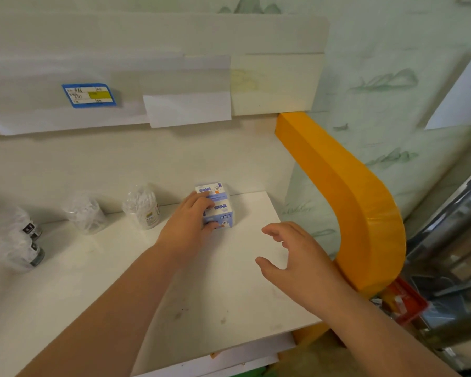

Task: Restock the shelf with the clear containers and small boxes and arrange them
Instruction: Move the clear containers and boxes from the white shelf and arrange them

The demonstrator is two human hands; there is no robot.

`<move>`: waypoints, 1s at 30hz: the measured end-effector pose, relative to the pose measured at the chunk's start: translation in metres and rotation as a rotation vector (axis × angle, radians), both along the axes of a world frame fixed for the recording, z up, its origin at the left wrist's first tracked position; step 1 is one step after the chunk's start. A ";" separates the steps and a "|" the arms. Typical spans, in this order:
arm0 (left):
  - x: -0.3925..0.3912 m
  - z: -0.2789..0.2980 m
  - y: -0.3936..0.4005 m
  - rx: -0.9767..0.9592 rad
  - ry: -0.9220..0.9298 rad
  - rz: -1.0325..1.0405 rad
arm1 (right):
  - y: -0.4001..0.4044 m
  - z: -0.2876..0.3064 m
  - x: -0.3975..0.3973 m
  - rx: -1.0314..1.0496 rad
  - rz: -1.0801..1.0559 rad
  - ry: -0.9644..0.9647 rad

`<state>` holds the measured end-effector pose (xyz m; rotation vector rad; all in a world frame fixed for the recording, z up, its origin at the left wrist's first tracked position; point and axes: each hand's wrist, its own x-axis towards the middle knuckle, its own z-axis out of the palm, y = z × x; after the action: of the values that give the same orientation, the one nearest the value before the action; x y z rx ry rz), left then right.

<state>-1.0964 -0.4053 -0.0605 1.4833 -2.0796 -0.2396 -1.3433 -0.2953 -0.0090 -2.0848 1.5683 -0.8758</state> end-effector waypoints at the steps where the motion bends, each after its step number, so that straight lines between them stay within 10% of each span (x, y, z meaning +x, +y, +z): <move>1: 0.002 0.002 -0.002 0.023 -0.010 -0.008 | 0.000 0.001 -0.001 -0.006 -0.002 -0.001; 17: 0.043 0.067 0.077 -0.090 0.006 0.154 | -0.007 0.018 0.032 -0.079 0.075 -0.044; 30: 0.154 0.136 0.259 -0.189 -0.049 0.726 | 0.015 0.041 0.169 -0.108 0.368 -0.158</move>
<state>-0.9420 -0.1468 0.0755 2.0081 -1.4168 0.2680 -1.1740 -0.2804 0.0321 -2.2192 1.0326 -0.9754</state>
